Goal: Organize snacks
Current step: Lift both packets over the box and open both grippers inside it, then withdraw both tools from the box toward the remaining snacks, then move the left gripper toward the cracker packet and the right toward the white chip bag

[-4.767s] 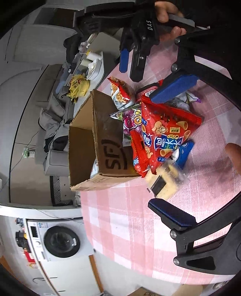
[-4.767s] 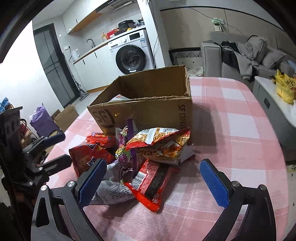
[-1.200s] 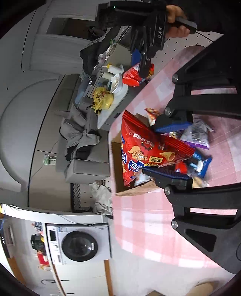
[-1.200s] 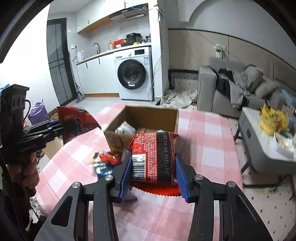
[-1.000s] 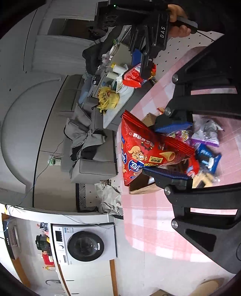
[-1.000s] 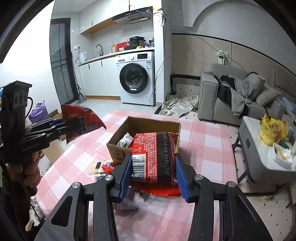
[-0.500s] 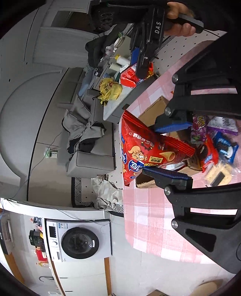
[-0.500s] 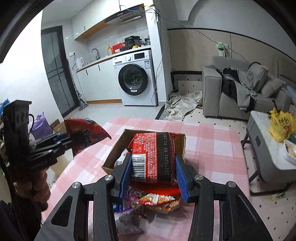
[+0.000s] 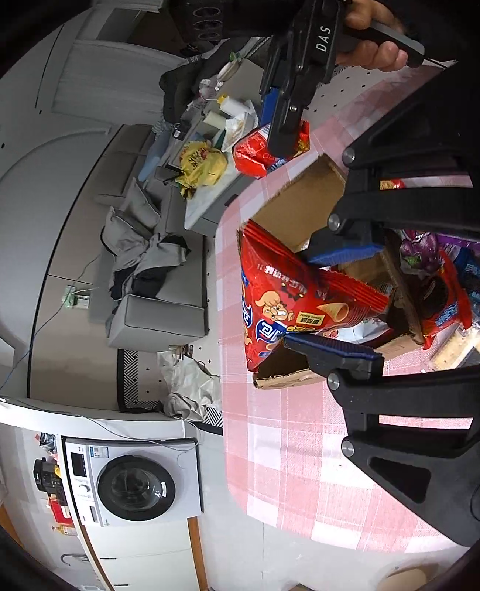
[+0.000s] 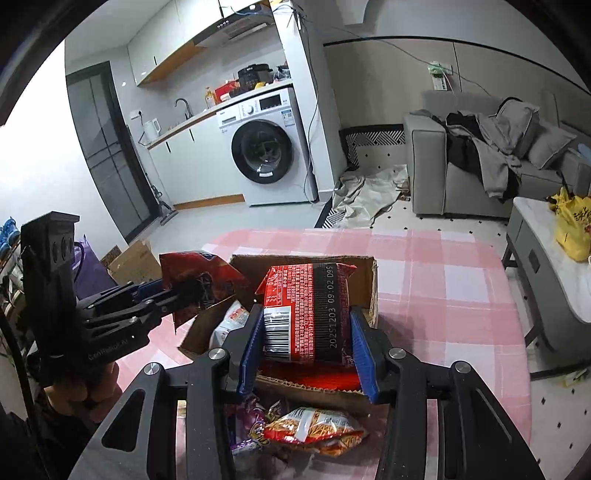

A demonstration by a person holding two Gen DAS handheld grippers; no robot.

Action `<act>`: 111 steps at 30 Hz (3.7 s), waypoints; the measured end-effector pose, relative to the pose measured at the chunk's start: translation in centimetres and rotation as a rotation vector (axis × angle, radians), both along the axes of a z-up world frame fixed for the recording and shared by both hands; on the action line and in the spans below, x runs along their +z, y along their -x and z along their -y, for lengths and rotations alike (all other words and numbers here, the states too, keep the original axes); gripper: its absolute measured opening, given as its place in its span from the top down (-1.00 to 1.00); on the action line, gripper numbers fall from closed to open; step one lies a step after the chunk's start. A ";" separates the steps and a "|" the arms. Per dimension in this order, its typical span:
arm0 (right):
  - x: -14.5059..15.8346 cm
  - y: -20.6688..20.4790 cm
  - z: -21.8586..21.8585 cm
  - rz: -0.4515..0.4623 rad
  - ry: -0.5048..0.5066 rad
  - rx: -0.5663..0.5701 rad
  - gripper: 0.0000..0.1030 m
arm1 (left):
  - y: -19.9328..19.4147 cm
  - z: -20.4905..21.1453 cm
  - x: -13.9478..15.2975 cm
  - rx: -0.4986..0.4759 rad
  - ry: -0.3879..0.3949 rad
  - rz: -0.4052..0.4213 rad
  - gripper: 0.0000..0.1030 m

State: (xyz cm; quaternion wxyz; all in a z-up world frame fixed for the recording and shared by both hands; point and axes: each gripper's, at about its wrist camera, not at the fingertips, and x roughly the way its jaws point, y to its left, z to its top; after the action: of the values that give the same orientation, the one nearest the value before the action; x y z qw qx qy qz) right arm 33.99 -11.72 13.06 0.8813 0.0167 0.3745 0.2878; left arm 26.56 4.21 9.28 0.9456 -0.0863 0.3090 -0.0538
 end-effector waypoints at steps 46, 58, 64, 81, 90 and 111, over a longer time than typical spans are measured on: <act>-7.2 -0.9 -3.8 -0.082 0.149 0.054 -0.38 | -5.4 2.5 -8.1 -0.085 -0.059 -0.112 -0.19; -4.1 2.8 0.7 0.023 0.122 -0.032 -0.99 | 1.7 1.4 -4.7 -0.002 -0.051 -0.050 -0.99; -4.2 4.2 2.7 -0.016 0.098 -0.062 -0.99 | 4.7 1.0 -4.0 0.034 -0.075 -0.052 -0.99; -6.8 6.2 5.1 -0.117 0.047 -0.133 -0.99 | 7.5 -0.5 -6.4 0.048 -0.131 -0.105 -0.99; -9.5 6.7 4.5 -0.195 0.056 -0.122 -0.99 | 7.7 -1.4 -9.0 0.059 -0.106 -0.169 -0.99; -13.5 6.7 2.8 -0.269 0.105 -0.084 -0.99 | 6.9 -3.1 -13.9 0.095 -0.065 -0.289 -0.99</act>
State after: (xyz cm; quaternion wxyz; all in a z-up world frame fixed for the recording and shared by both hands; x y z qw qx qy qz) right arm 27.27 -14.55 -0.42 0.8339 0.0245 0.5029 0.2260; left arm 19.70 7.30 -4.63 0.8951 -0.0771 0.4389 0.0140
